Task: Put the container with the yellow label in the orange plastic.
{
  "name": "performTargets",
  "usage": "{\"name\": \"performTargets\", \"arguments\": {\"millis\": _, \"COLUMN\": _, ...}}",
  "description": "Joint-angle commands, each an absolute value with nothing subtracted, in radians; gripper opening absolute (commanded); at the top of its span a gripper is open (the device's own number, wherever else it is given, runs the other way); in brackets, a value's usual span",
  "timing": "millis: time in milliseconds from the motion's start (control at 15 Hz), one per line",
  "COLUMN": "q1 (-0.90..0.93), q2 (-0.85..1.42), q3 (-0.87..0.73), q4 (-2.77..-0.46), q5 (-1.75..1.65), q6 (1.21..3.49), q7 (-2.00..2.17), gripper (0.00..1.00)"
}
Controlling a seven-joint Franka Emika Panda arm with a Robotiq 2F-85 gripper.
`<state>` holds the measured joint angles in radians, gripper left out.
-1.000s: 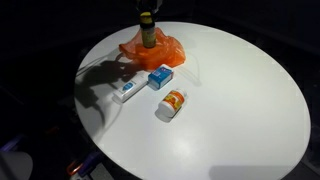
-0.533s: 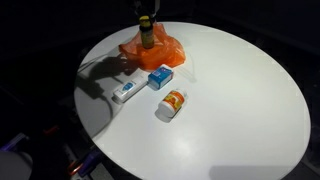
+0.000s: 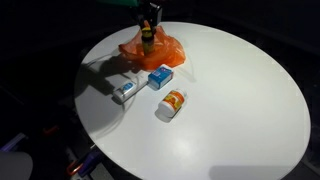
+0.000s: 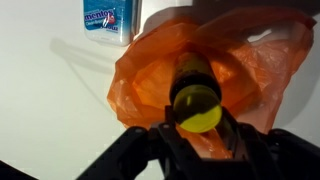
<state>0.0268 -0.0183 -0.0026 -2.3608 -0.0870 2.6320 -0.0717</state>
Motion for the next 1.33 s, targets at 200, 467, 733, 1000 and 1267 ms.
{"name": "performTargets", "arguments": {"millis": 200, "q1": 0.021, "q2": 0.009, "q3": 0.004, "q4": -2.345, "q5": -0.060, "q6": 2.617, "q7": -0.134, "gripper": 0.71}}
{"name": "performTargets", "arguments": {"millis": 467, "q1": 0.023, "q2": -0.031, "q3": 0.007, "q4": -2.344, "q5": -0.050, "q6": 2.593, "q7": -0.151, "gripper": 0.88}}
{"name": "performTargets", "arguments": {"millis": 733, "q1": 0.026, "q2": -0.105, "q3": 0.002, "q4": -2.344, "q5": 0.024, "q6": 2.494, "q7": -0.165, "gripper": 1.00}}
{"name": "performTargets", "arguments": {"millis": 1000, "q1": 0.020, "q2": -0.171, "q3": -0.008, "q4": -2.332, "q5": 0.029, "q6": 2.366, "q7": -0.147, "gripper": 1.00}}
{"name": "performTargets", "arguments": {"millis": 1267, "q1": 0.015, "q2": -0.209, "q3": -0.015, "q4": -2.328, "q5": 0.011, "q6": 2.294, "q7": -0.136, "gripper": 1.00}}
